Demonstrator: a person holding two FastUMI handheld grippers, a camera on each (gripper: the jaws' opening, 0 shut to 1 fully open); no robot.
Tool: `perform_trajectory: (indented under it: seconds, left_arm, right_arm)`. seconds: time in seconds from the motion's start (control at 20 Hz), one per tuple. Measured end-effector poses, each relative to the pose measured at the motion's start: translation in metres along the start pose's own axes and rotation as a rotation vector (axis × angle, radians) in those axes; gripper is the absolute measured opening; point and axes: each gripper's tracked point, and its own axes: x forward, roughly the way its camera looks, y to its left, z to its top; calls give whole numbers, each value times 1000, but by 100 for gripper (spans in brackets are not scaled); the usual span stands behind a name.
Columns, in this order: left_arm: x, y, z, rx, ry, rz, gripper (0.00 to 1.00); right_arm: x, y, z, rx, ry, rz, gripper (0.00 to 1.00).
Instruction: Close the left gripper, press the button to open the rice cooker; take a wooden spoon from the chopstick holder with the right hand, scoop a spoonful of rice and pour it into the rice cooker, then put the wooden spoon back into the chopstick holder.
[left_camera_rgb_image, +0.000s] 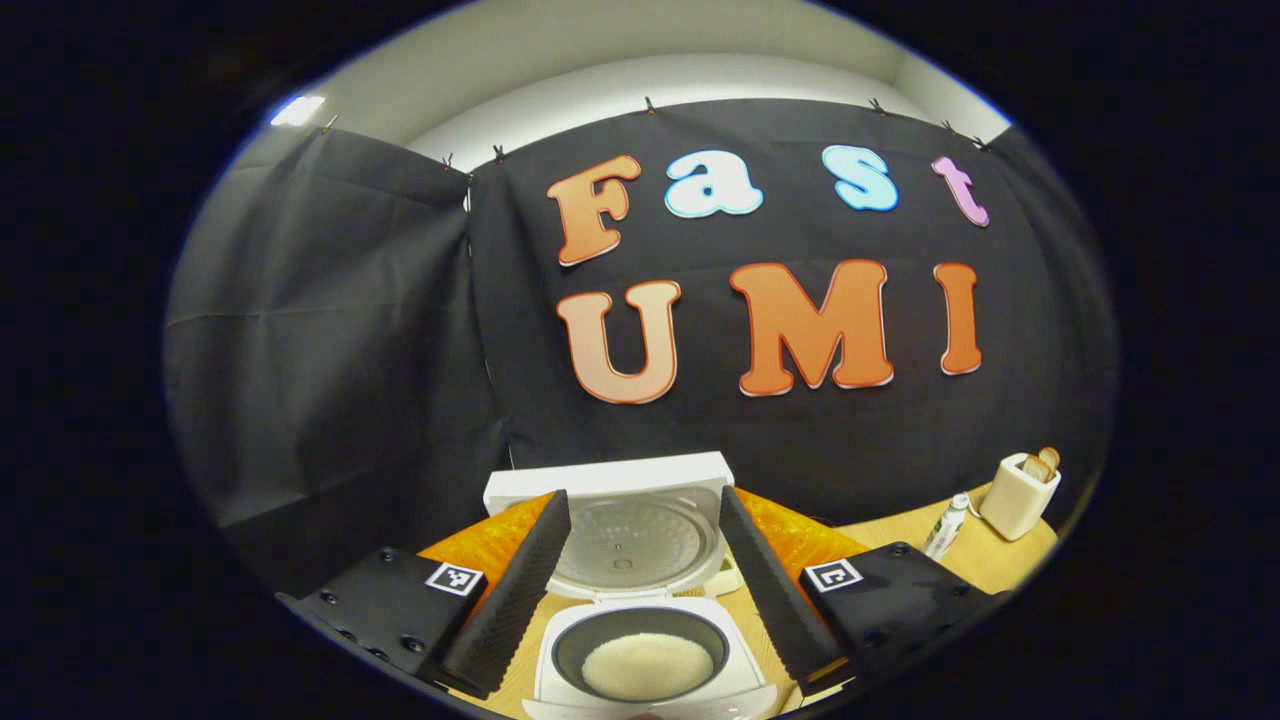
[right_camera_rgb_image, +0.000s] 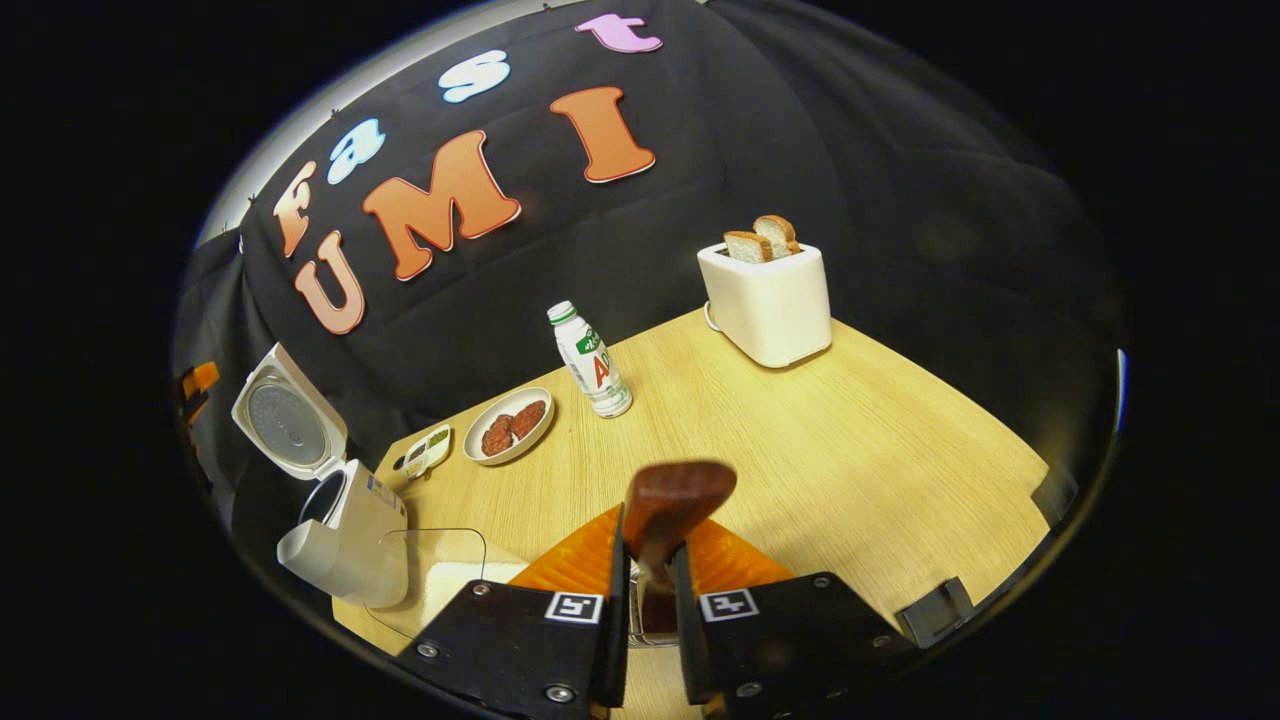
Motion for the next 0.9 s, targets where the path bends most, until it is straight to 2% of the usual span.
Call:
perform_trajectory:
  seconds: [0.1, 0.2, 0.25, 0.3, 0.35, 0.45, 0.65, 0.75, 0.9]
  left_arm:
    - [16, 6, 28, -32, -40, -11, 98]
    - [33, 15, 54, -54, -81, -12, 100]
    - [44, 16, 62, -52, -86, -19, 98]
    - [56, 19, 66, -56, -82, -20, 98]
    - [69, 23, 69, -70, -73, -20, 98]
    - [92, 30, 63, -82, -25, -4, 99]
    - [135, 42, 35, -102, 102, 43, 99]
    - [153, 38, 14, -142, 202, 42, 100]
    - [176, 42, -22, -114, 337, 63, 99]
  right_arm:
    - [-5, -3, 11, 9, -23, -14, 28]
    - [-11, -4, 18, -4, -20, -22, 44]
    - [-15, -4, 23, -14, -25, -29, 56]
    - [-20, -6, 28, -24, -32, -37, 62]
    - [-26, -7, 35, -34, -44, -47, 72]
    - [-40, -6, 53, -51, -82, -58, 80]
    - [-72, -7, 88, -91, -163, -90, 88]
    - [-88, -10, 103, -106, -200, -111, 88]
    - [-108, -13, 117, -115, -246, -136, 88]
